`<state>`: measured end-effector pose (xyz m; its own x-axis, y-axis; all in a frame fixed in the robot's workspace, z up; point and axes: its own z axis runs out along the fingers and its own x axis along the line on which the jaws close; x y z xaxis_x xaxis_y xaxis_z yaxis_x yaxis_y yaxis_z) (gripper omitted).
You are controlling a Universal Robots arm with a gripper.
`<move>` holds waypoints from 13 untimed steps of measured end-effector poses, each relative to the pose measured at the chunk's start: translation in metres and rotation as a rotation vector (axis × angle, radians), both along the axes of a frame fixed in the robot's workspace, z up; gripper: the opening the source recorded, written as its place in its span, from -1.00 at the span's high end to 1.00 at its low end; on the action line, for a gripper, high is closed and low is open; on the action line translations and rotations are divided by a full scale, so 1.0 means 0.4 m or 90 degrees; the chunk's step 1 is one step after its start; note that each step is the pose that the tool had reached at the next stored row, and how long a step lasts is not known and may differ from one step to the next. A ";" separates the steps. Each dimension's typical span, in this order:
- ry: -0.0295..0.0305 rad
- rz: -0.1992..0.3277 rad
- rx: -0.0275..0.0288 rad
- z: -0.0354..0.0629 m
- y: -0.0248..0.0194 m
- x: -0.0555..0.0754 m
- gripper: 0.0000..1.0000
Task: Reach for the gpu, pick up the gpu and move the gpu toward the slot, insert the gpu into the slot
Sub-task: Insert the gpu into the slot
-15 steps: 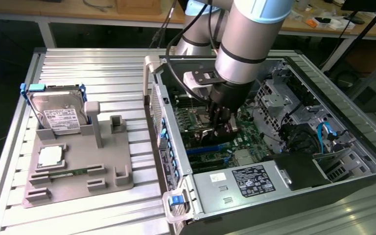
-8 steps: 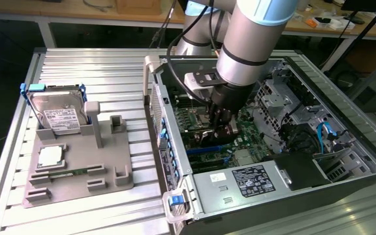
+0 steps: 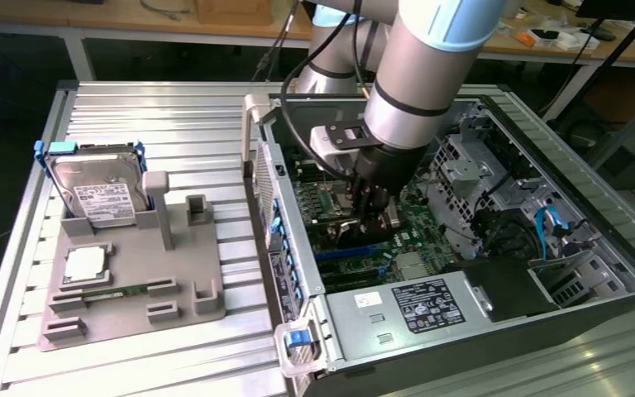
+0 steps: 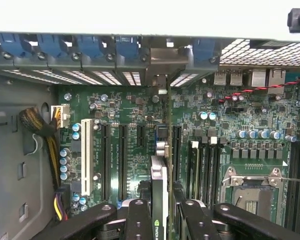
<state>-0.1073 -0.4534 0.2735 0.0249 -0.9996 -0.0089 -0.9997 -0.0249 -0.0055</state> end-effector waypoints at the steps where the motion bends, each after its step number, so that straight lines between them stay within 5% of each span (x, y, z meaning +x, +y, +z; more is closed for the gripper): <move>1: 0.0000 0.000 0.0015 -0.001 0.000 0.000 0.46; 4: 0.0000 0.000 0.0060 -0.002 0.000 0.000 0.46; 13: 0.0000 0.000 0.0064 -0.003 -0.001 0.000 0.46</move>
